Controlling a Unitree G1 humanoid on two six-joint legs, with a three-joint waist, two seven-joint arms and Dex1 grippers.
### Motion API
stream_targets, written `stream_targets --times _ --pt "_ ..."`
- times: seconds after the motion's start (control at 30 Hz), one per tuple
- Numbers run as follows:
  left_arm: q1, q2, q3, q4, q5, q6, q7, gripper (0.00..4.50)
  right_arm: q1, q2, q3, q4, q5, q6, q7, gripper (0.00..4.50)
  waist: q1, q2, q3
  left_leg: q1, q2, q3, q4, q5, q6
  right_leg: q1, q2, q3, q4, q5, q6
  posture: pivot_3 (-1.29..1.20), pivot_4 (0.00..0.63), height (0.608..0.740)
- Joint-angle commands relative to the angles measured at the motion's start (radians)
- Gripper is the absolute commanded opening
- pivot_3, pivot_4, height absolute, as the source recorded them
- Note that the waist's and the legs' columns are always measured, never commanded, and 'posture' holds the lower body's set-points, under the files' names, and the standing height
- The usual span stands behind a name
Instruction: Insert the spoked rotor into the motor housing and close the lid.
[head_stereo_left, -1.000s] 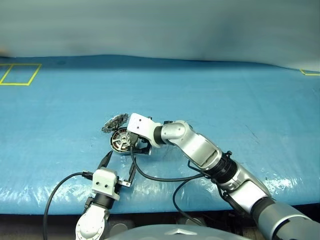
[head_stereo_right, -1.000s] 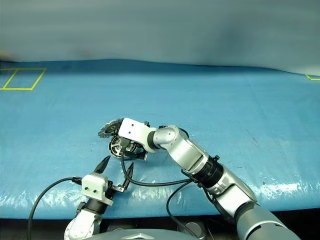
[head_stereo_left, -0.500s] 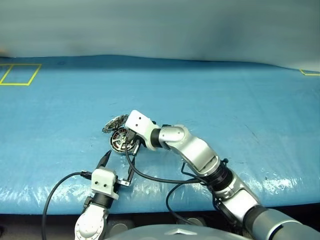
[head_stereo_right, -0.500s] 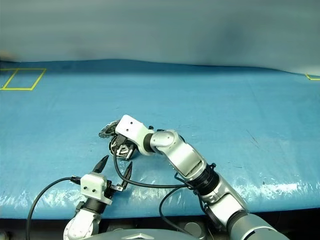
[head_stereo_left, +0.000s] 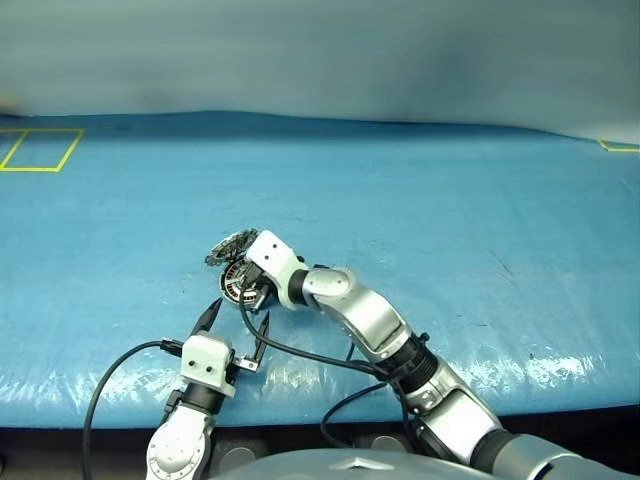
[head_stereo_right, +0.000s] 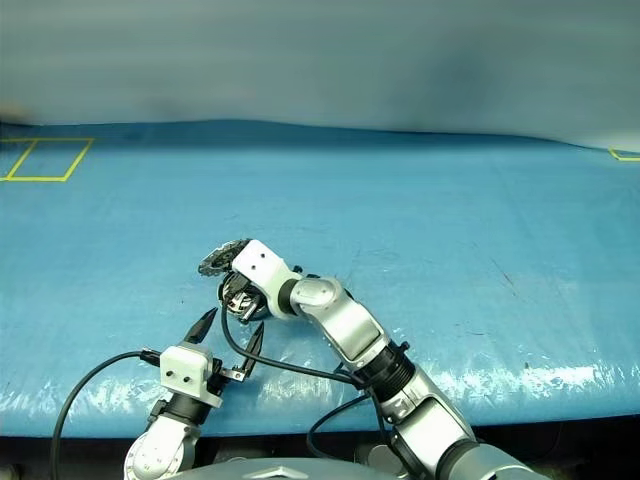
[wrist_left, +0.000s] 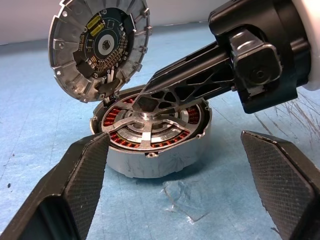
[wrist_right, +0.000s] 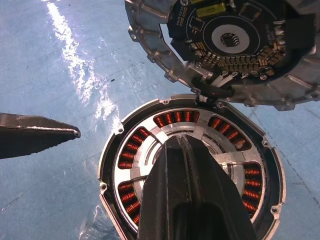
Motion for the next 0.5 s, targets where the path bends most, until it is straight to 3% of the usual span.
stream_targets --times 0.03,0.2,0.3,0.5 --pt "0.002 0.006 0.008 -0.054 -0.024 -0.016 -0.011 4.5 0.039 -0.001 -0.031 -0.064 0.027 -0.006 0.013 0.04 0.001 0.0 0.0 0.001 0.0 0.0 0.0 0.0 0.0 0.001 0.0 0.0 0.0 0.0 0.0 0.0 0.15 0.74" --pt "0.024 0.124 0.106 -0.296 -0.197 0.25 -0.099 4.5 0.115 -0.034 -0.112 -0.277 0.094 -0.013 0.033 0.04 -0.002 -0.001 0.001 0.001 0.001 0.0 0.0 0.0 0.0 0.001 0.0 0.0 0.001 -0.001 -0.002 0.0 0.15 0.74" --pt "0.007 0.196 0.16 -0.347 -0.368 0.306 -0.19 3.9 0.165 -0.082 -0.144 -0.37 0.109 -0.001 0.032 0.0 0.001 -0.001 0.001 0.001 0.001 -0.001 -0.001 0.0 0.0 0.001 0.0 0.0 0.001 -0.001 -0.002 0.0 0.15 0.74" --pt "-0.172 0.324 0.332 -0.496 -0.744 0.438 -0.225 1.91 0.336 -0.2 -0.231 -0.493 0.139 -0.108 0.054 0.0 0.011 -0.002 0.001 0.002 0.001 -0.001 -0.001 0.0 0.0 0.002 0.0 -0.001 -0.001 -0.001 -0.002 0.0 0.15 0.74"
